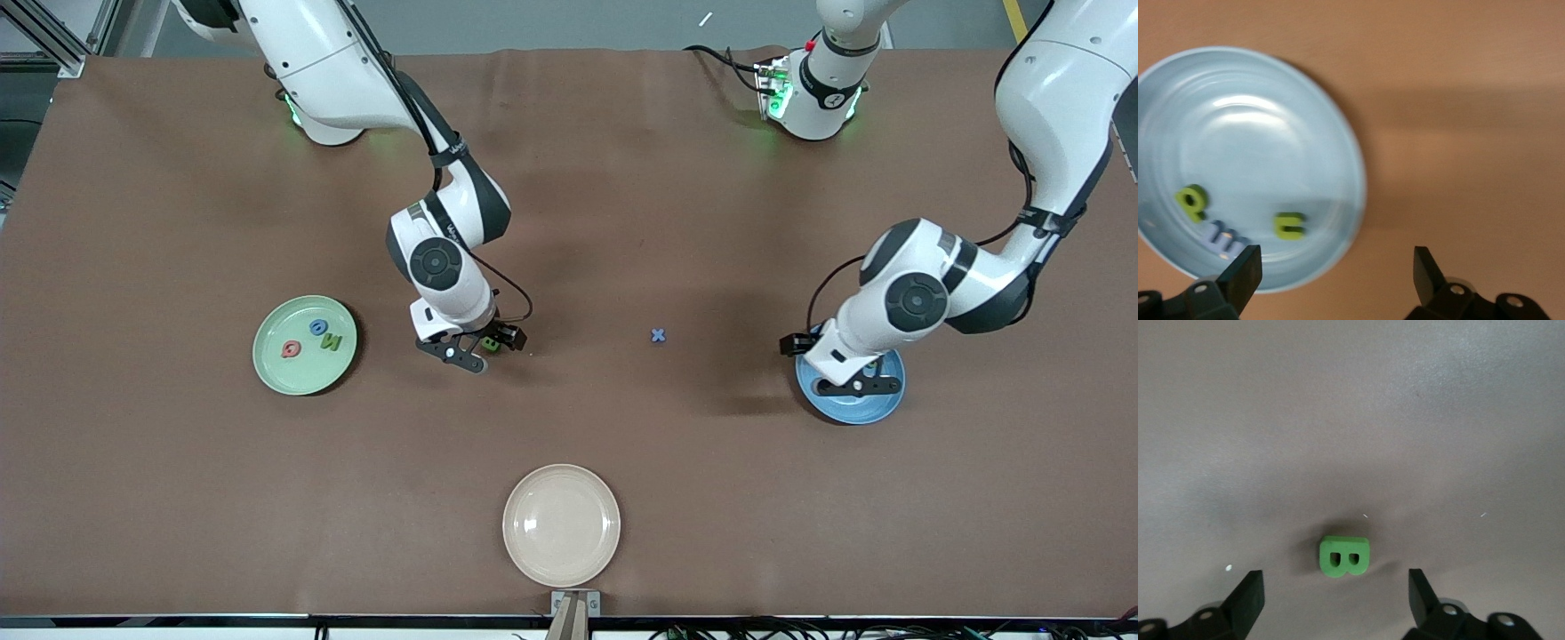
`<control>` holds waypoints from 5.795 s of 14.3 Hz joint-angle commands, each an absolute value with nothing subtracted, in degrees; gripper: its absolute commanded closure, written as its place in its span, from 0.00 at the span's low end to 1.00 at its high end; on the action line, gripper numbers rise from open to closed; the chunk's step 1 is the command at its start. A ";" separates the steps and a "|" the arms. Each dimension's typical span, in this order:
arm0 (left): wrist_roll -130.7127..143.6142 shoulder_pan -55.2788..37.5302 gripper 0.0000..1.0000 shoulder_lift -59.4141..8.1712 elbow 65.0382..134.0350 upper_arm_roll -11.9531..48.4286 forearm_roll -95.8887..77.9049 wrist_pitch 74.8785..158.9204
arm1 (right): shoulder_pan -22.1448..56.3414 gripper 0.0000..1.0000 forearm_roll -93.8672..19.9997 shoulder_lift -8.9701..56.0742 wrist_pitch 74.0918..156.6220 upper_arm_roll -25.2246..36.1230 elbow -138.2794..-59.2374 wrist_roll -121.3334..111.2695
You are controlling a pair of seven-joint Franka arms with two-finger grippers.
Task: Sort upper and lower case letters into plates
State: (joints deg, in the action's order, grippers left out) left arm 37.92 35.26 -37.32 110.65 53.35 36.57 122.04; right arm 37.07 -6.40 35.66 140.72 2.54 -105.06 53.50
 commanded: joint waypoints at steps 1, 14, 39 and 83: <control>45.50 28.94 0.00 -37.79 108.38 53.79 36.47 120.67 | 38.06 0.10 -4.39 36.21 140.97 3.34 -105.20 55.46; 63.19 2.55 0.01 -46.93 98.61 41.66 36.30 128.14 | 37.53 0.89 -2.46 37.27 142.74 3.25 -105.21 55.28; 54.97 18.15 0.93 -43.86 99.84 50.95 36.47 117.79 | 6.84 0.98 0.97 29.61 132.54 3.34 -111.88 3.52; 30.06 42.62 0.00 -45.17 101.78 53.25 46.32 120.68 | -0.26 0.00 0.97 20.83 93.96 3.25 -80.95 -0.62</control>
State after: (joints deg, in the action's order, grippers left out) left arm 30.26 40.02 -46.69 100.83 50.80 46.22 122.16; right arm 0.30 0.99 21.36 94.93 4.01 -81.34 -0.25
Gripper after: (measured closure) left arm 0.000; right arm 0.000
